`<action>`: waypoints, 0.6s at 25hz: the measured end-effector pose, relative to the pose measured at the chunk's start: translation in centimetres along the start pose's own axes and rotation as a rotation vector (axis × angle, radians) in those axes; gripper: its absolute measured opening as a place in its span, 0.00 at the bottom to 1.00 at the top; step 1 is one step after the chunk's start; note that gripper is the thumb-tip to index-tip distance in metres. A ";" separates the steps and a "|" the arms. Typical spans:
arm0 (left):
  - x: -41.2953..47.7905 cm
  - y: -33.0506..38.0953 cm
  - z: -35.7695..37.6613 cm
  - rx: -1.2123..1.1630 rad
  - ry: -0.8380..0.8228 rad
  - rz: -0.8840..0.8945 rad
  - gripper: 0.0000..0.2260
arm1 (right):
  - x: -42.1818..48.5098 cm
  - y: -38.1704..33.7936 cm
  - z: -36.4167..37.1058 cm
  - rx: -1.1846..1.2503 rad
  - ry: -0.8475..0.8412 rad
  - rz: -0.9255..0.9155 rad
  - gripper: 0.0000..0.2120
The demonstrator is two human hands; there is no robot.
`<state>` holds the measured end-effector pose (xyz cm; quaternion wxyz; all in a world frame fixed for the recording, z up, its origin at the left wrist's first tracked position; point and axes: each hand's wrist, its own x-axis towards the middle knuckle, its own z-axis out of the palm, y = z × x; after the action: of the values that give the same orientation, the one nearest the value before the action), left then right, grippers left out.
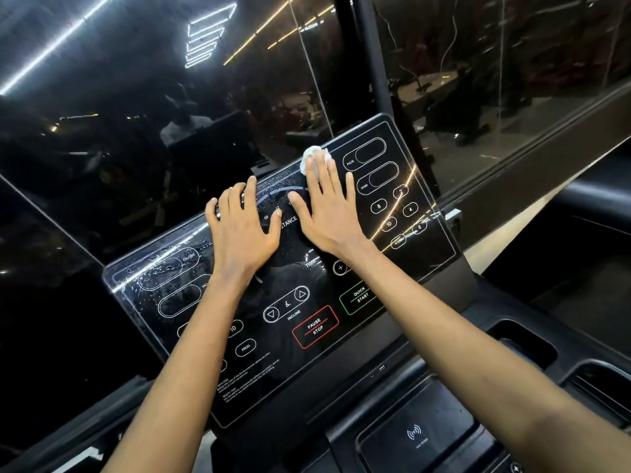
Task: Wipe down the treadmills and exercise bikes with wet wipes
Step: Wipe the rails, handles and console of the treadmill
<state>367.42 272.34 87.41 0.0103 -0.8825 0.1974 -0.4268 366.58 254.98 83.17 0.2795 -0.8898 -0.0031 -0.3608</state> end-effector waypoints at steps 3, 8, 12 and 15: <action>0.6 0.4 0.0 -0.001 -0.008 -0.035 0.28 | -0.6 -0.2 0.1 -0.034 -0.001 -0.068 0.33; 0.8 0.8 0.3 -0.012 -0.015 0.001 0.29 | -4.8 1.5 0.0 0.041 -0.030 0.121 0.33; 1.4 2.1 0.7 -0.020 -0.023 0.033 0.30 | -14.0 1.9 1.4 -0.008 -0.136 0.147 0.35; 1.4 3.0 1.1 -0.019 -0.028 0.022 0.31 | -19.3 3.3 1.8 0.041 -0.163 0.314 0.36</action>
<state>368.07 268.89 87.20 0.0092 -0.8863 0.2109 -0.4122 354.16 256.84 68.06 0.3494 -0.8997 0.1059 -0.2391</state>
